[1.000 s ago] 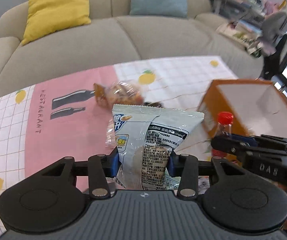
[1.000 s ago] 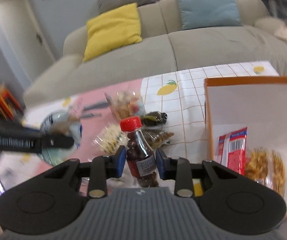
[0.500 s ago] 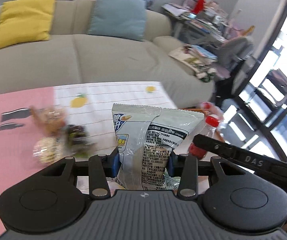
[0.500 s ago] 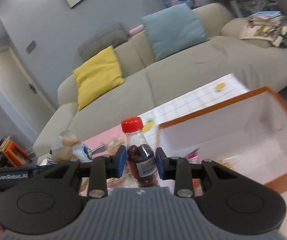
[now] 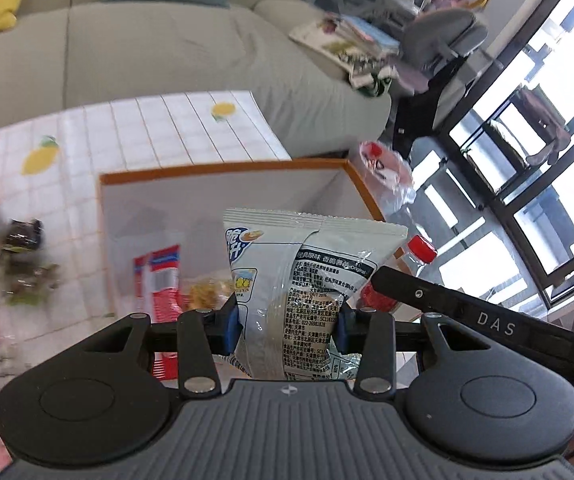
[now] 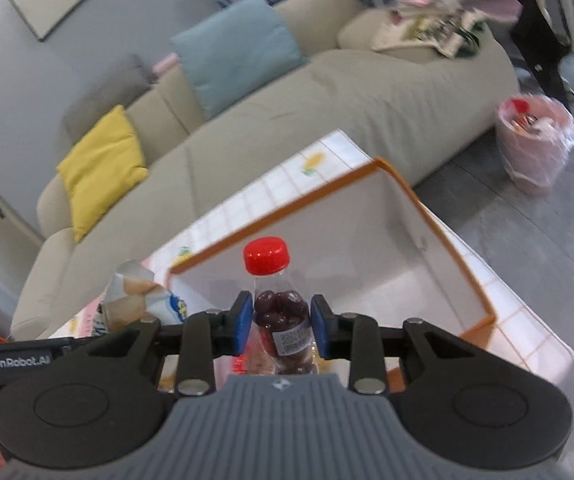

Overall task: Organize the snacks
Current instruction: 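Carry the chip bag and bottle into the orange box with both grippers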

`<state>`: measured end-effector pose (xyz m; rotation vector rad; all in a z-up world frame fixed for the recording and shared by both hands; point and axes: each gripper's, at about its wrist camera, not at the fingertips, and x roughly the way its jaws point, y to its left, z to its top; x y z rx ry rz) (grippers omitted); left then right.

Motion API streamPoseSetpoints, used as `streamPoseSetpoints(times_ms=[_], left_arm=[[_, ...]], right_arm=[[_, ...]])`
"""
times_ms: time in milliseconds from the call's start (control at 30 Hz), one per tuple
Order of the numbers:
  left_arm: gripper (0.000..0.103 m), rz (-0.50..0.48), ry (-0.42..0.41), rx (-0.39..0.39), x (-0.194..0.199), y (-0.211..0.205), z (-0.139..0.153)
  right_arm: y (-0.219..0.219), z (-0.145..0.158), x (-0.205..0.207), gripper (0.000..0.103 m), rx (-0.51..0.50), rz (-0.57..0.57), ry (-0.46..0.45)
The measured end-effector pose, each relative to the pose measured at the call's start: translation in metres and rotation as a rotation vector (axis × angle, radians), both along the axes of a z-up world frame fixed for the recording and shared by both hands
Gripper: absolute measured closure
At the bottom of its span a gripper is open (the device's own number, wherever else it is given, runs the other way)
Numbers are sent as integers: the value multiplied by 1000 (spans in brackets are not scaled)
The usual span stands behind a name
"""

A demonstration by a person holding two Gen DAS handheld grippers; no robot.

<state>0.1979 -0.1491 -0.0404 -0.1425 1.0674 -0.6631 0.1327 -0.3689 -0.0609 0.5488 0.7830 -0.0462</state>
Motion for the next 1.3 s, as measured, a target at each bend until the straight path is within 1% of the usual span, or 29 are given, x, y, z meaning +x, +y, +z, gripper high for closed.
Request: streamPoseSetpoints(times_ms=[67, 233, 400, 500, 600, 633, 700, 767, 900, 933, 967, 1033, 1067, 1133, 1200, 1233, 1300], left_arm=[[55, -4, 26, 5, 3, -12, -11], [55, -17, 74, 38, 4, -35, -36], [55, 7, 146, 65, 8, -45, -65], [55, 15, 169, 82, 13, -51, -76], [54, 28, 206, 110, 17, -54, -86], [54, 34, 214, 110, 18, -54, -87], [49, 47, 230, 112, 21, -53, -90], [39, 63, 239, 115, 23, -51, -91], [37, 79, 250, 109, 22, -43, -87], [34, 85, 252, 97, 22, -38, -86], [28, 94, 256, 73, 21, -33, -83], [22, 109, 262, 25, 20, -29, -81], [21, 114, 262, 7, 20, -26, -78], [21, 114, 246, 8, 18, -21, -73], [28, 110, 233, 16, 17, -18, -69], [35, 113, 229, 20, 16, -16, -68], [37, 118, 225, 22, 13, -10, -65]], right_arm=[[-4, -6, 9, 73, -5, 9, 34], [-15, -22, 26, 74, -56, 17, 141], [-21, -38, 28, 74, -69, 7, 221], [-23, -47, 28, 74, -63, 7, 245], [-21, -50, 35, 74, -93, 21, 266], [-19, -50, 37, 74, -102, 25, 275], [-17, -51, 41, 74, -129, 36, 291], [-17, -52, 44, 74, -143, 42, 300], [-19, -53, 48, 74, -159, 57, 320], [-18, -52, 49, 74, -164, 59, 325], [-18, -53, 50, 74, -172, 62, 331], [-18, -53, 50, 74, -175, 64, 333], [-19, -53, 50, 74, -169, 64, 334], [-19, -52, 51, 74, -153, 63, 337], [-17, -51, 53, 74, -166, 62, 349], [-16, -51, 54, 74, -175, 70, 353], [-14, -53, 56, 74, -200, 78, 371]])
